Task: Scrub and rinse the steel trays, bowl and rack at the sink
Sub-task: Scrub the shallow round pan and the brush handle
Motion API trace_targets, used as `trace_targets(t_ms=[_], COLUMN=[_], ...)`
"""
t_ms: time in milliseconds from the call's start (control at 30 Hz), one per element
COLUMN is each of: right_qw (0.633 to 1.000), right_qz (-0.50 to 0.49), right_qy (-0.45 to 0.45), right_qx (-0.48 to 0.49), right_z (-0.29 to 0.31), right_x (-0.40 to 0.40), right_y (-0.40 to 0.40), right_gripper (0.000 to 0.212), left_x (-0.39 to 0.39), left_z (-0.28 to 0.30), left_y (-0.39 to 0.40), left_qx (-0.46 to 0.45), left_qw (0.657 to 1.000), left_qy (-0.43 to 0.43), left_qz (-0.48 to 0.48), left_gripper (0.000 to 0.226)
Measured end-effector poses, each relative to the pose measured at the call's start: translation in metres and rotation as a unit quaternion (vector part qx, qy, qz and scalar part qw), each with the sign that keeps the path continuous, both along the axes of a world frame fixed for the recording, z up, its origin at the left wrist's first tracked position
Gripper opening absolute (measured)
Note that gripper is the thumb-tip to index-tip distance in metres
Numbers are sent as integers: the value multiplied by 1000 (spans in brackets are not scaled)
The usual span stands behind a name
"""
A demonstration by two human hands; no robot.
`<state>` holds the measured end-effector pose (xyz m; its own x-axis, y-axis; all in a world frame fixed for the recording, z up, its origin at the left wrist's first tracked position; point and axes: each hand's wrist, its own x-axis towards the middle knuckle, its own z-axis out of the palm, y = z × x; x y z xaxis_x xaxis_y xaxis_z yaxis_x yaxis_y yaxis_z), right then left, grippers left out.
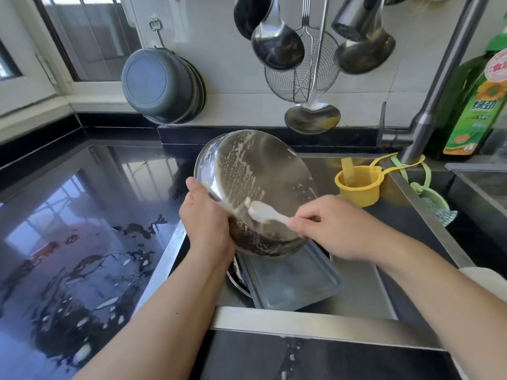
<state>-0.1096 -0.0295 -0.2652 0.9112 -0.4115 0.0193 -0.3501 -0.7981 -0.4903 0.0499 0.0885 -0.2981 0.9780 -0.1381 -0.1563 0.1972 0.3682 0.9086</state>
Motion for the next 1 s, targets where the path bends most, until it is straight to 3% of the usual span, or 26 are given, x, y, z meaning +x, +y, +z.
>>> trace_targets(t_ms=[133,267,400,533,700,833,1000], right_qw=[997,1000,994,1000,992,998,986], right_qz=[-79,-7,-111,0,-128,-46,-160], right_qy=[-8,-9,-14,8,3,12,48], right_qx=[-19,1,-6,23,2,34,22], right_z=[-9,-10,-6,-16,-9,-18,-8], right_x=[9,10,9,7,6,8,1], right_y=[-12,11,-13,20,-12,15,-13], right_gripper=[50,47,54,46,50,48,51], left_x=[2,3,3,6,9,7,8], left_z=[-3,-1,-2,-5,-1,2,6], left_y=[1,2,1,3,4,5,8], left_qx=[-24,-42,-60,-45,-53,-62,-79], left_qw=[999,998,997,998,995,995,992], left_qy=[22,41,47,36,56,52,64], left_qz=[-5,6,26,30,64,62,74], left_gripper=[53,50,52,56,54,54,50])
